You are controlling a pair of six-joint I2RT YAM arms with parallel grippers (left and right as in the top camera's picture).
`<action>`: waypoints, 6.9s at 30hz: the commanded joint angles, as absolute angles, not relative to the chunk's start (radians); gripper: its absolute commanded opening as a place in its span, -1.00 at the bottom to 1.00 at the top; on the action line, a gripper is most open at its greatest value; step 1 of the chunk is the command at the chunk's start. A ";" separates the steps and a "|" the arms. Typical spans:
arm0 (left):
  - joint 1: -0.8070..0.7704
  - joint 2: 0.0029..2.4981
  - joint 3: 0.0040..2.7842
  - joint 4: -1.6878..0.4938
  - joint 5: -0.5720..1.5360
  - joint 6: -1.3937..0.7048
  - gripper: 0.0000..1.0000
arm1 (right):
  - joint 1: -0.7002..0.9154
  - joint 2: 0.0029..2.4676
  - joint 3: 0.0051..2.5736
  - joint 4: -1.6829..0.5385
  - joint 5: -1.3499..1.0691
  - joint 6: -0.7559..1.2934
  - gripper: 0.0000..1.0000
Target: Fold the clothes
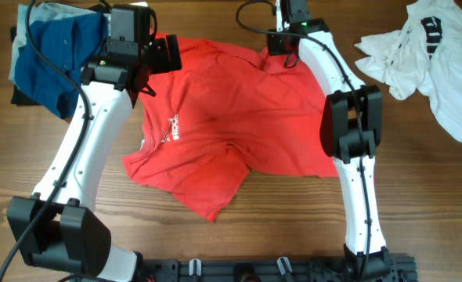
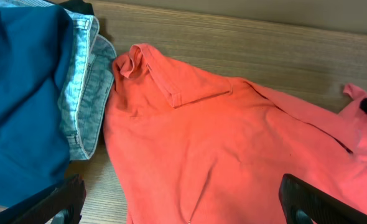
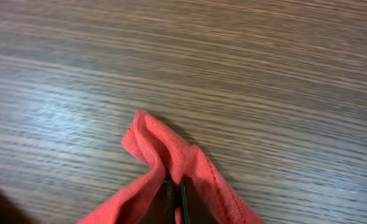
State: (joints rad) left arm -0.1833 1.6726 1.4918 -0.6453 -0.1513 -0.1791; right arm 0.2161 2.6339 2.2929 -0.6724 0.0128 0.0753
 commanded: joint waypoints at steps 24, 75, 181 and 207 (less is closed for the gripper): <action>-0.188 1.718 1.492 -0.582 -0.111 -0.152 1.00 | -0.155 2.457 2.296 -0.801 -0.264 0.045 0.54; -0.234 2.351 1.633 -0.054 -0.045 0.142 0.33 | -0.056 2.298 2.296 -1.019 -0.286 0.051 0.65; -0.221 2.074 1.713 -0.241 -0.054 0.013 1.00 | -0.029 2.197 2.296 -1.212 -0.289 0.081 0.56; -0.279 1.540 1.443 -1.313 0.003 -0.641 1.00 | 0.071 1.744 2.057 -1.436 -0.194 0.209 0.72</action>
State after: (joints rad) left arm -0.2455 1.5291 1.5837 -1.3178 -0.0193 -0.5194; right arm 0.0673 1.7332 2.1761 -1.5143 -0.2081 0.1764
